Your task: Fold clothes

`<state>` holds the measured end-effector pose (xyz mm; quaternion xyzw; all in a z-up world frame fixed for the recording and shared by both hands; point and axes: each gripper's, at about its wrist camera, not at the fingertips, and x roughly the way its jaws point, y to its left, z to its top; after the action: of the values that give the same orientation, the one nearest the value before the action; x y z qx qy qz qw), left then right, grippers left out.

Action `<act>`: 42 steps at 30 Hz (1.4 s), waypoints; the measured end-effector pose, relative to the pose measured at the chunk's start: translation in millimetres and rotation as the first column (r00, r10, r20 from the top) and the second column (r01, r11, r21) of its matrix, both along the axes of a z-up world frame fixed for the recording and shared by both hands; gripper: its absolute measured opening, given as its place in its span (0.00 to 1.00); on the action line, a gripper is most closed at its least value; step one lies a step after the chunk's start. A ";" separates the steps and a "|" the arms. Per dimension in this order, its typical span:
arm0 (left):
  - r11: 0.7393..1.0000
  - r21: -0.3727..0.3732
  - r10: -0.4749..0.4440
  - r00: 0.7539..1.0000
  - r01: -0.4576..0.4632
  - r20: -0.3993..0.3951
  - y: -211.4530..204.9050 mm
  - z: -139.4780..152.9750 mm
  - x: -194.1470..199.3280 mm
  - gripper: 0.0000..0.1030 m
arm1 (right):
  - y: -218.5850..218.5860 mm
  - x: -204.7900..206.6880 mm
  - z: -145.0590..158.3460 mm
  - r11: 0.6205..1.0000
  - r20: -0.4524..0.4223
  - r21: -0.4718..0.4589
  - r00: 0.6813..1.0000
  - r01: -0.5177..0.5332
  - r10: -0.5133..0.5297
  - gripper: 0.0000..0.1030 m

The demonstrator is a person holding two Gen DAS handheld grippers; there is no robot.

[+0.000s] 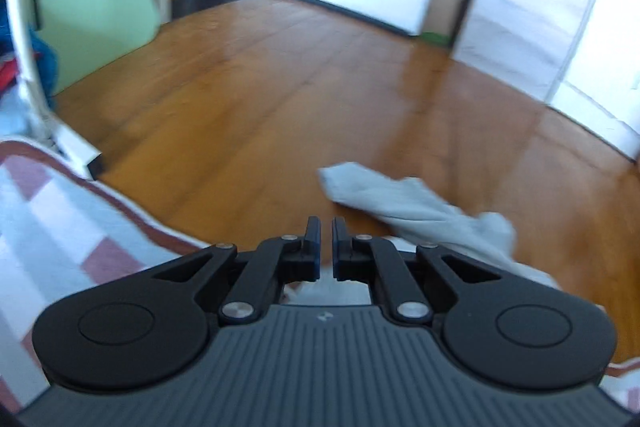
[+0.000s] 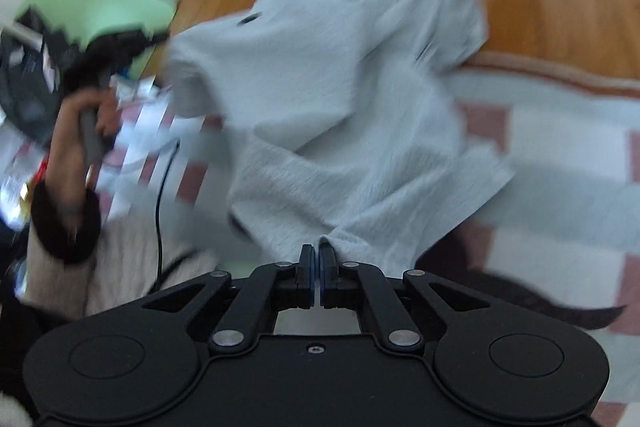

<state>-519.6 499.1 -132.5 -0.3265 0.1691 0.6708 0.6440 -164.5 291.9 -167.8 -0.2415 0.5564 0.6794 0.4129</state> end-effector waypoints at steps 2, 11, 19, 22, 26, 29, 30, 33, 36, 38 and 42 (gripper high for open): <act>0.999 -0.044 -0.011 0.997 0.014 0.075 5.7 -10.1 -7.1 0.05 | 6.0 -4.4 5.3 0.998 -0.051 -0.015 0.996 -0.067 0.066 0.05; 0.975 -0.146 -0.123 0.955 0.167 0.269 16.0 -46.0 17.0 0.17 | 72.7 29.6 38.5 0.990 0.085 0.136 0.995 0.045 -0.057 0.54; 0.951 -0.185 -0.212 0.959 0.247 0.188 44.8 -73.9 51.4 0.49 | 162.6 95.1 -37.3 0.907 0.153 0.065 0.894 0.416 -0.421 0.55; 0.941 -0.223 -0.222 0.961 0.256 0.166 54.1 -89.1 59.5 0.51 | 185.1 98.6 -61.5 0.879 0.085 0.032 0.875 0.476 -0.477 0.70; 0.927 -0.246 -0.269 0.959 0.284 0.094 52.5 -102.3 73.1 0.23 | 203.2 77.5 -81.3 0.908 0.158 0.071 0.894 0.414 -0.420 0.52; 0.930 -0.271 -0.281 0.955 0.246 -0.097 45.9 -104.1 84.9 0.13 | 200.1 61.8 -54.9 0.914 0.216 0.232 0.899 0.332 -0.381 0.04; 0.931 -0.272 -0.278 0.956 0.245 -0.091 45.0 -104.0 83.2 0.12 | 194.6 59.0 -36.2 0.896 0.231 0.317 0.891 0.310 -0.390 0.04; 0.935 -0.275 -0.252 0.965 0.223 -0.076 45.6 -102.0 76.0 0.12 | 175.4 64.5 25.3 0.815 0.289 0.514 0.841 0.267 -0.457 0.04; 0.936 -0.284 -0.243 0.965 0.206 -0.101 45.7 -101.1 76.5 0.12 | 163.7 81.4 62.4 0.743 0.383 0.625 0.735 0.240 -0.559 0.04; 0.936 -0.288 -0.242 0.964 0.202 -0.110 45.1 -100.0 77.5 0.12 | 161.7 92.3 72.0 0.715 0.461 0.666 0.635 0.212 -0.619 0.04; 0.938 -0.288 -0.234 0.965 0.191 -0.121 43.6 -98.1 75.2 0.12 | 172.5 111.4 40.1 0.762 0.627 0.613 0.459 0.207 -0.629 0.04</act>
<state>-444.4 542.7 -230.7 -0.3396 0.3437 0.5904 0.6466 -53.1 464.3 -127.7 -0.2690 0.1733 0.4732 0.8208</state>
